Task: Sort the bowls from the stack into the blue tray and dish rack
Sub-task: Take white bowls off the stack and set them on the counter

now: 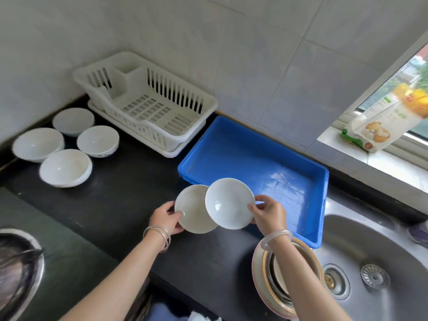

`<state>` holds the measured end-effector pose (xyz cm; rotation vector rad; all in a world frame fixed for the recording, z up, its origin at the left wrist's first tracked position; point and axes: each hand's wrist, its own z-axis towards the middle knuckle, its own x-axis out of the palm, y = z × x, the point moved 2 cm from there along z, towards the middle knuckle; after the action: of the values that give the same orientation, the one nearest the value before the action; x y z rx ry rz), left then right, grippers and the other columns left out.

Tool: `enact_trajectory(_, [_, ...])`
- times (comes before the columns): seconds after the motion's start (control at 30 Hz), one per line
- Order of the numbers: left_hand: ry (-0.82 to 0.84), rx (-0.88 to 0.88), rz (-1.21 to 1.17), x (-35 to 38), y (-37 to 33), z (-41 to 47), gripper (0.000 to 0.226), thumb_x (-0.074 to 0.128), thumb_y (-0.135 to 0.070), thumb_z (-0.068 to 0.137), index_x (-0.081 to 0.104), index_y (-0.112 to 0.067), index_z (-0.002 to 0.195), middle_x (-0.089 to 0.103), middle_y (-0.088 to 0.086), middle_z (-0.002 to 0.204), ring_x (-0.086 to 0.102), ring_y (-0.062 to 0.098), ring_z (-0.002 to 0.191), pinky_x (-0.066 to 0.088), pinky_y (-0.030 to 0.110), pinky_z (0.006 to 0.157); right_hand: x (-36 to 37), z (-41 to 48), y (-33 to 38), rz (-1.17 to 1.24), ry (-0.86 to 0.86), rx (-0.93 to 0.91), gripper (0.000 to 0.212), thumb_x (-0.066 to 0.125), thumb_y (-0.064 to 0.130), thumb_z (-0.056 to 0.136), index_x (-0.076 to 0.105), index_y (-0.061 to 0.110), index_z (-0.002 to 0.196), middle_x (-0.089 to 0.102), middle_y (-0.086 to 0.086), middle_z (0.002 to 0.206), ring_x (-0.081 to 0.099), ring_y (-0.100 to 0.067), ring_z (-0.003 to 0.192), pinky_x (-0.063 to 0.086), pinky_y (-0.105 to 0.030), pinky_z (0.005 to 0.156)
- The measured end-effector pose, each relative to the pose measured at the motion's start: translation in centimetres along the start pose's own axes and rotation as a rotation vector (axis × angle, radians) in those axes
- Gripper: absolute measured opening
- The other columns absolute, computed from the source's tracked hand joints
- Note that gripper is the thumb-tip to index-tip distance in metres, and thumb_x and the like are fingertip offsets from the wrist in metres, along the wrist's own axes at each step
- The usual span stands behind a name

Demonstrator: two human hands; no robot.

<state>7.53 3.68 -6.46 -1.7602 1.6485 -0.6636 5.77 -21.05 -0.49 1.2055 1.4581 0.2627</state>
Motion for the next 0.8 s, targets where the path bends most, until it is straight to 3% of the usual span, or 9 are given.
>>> enact_trajectory(0.1, [-0.093, 0.019, -0.088, -3.4, -0.7, 0.5, 0.039, 0.054, 0.001, 0.086, 0.053, -0.011, 0.123, 0.06, 0.017, 0.111, 0.061, 0.037, 0.101, 0.055, 0.042, 0.07, 2.5, 0.9, 2.3, 0.033, 0.046, -0.034, 0.012, 0.062, 0.012, 0.079, 0.062, 0.021, 0.086, 0.064, 0.009, 0.066, 0.064, -0.013, 0.052, 0.06, -0.041, 0.068])
enact_trajectory(0.23, [-0.222, 0.026, -0.207, -8.4, -0.8, 1.1, 0.04, 0.054, 0.002, 0.085, 0.053, -0.009, 0.123, 0.056, 0.014, 0.108, 0.06, 0.038, 0.095, 0.055, 0.045, 0.075, 6.6, 2.0, 5.2, 0.027, 0.136, -0.067, 0.011, 0.062, 0.014, 0.079, 0.061, 0.021, 0.087, 0.065, 0.006, 0.071, 0.063, -0.007, 0.048, 0.06, -0.037, 0.065])
enact_trajectory(0.47, [-0.444, 0.007, -0.434, -15.9, -0.2, 2.0, 0.042, 0.05, 0.002, 0.087, 0.052, -0.012, 0.126, 0.055, 0.014, 0.11, 0.061, 0.036, 0.093, 0.053, 0.039, 0.073, 14.8, 3.5, 10.6, 0.036, 0.302, -0.086, 0.01, 0.059, 0.012, 0.082, 0.058, 0.018, 0.091, 0.057, 0.008, 0.077, 0.065, -0.015, 0.059, 0.06, -0.041, 0.071])
enact_trajectory(0.63, [-0.515, 0.001, -0.562, -18.4, 0.1, 2.8, 0.041, 0.047, 0.003, 0.087, 0.052, -0.01, 0.126, 0.054, 0.012, 0.111, 0.06, 0.039, 0.096, 0.052, 0.042, 0.078, 20.4, 4.5, 13.5, 0.014, 0.374, -0.078, 0.013, 0.058, 0.01, 0.082, 0.058, 0.016, 0.094, 0.057, 0.006, 0.08, 0.062, -0.011, 0.062, 0.059, -0.03, 0.059])
enact_trajectory(0.8, [-0.563, -0.014, -0.65, -19.2, 0.7, 3.4, 0.038, 0.046, 0.005, 0.087, 0.054, -0.009, 0.122, 0.054, 0.012, 0.11, 0.059, 0.04, 0.095, 0.051, 0.042, 0.077, 24.1, 5.7, 14.5, -0.004, 0.367, -0.037, 0.015, 0.057, 0.008, 0.083, 0.055, 0.016, 0.096, 0.054, 0.005, 0.078, 0.059, -0.01, 0.057, 0.06, -0.034, 0.065])
